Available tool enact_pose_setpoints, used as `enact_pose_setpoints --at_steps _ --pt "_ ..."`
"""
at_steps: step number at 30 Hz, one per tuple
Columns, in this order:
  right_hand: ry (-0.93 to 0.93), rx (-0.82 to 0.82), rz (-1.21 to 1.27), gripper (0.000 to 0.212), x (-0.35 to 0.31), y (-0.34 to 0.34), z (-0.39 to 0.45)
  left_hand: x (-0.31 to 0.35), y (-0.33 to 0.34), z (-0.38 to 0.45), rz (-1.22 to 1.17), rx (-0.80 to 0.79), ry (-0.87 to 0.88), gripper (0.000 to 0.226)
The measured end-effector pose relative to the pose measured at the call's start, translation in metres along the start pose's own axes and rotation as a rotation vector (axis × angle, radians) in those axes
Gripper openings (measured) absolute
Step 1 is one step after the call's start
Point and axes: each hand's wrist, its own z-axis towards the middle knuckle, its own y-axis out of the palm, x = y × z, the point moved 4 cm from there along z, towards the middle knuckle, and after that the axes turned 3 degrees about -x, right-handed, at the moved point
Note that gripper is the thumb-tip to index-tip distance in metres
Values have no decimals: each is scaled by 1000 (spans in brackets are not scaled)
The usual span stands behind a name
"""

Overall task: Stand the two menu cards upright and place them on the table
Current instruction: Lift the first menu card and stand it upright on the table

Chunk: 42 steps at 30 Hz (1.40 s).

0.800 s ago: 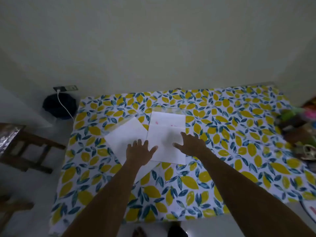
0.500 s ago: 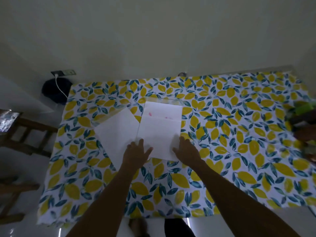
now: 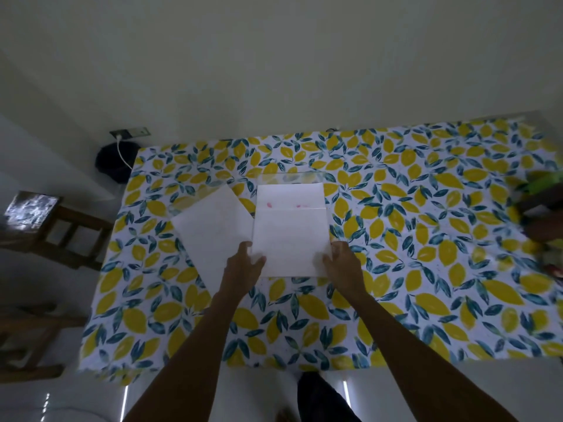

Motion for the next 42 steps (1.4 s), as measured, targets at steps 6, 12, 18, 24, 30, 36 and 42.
enact_pose_setpoints --at_steps 6,12,18,24,30,36,42 --pt "-57 86 113 37 15 -36 -58 0 5 -66 -120 72 77 40" --pt "-122 90 304 38 25 -67 -119 10 -2 -126 -129 100 208 45" --pt "-175 60 450 59 -2 -98 -131 38 -29 -139 -184 119 245 70" --pt "-301 -23 507 55 -52 -132 -92 74 -64 -105 -177 194 327 65" --pt "-435 98 313 29 -92 -154 -6 111 -98 -30 -90 341 358 19" --pt "-487 149 80 16 -106 -138 71 128 -99 30 -211 397 366 24" --pt "-467 167 99 20 -101 -114 111 125 -82 62 -300 404 305 8"
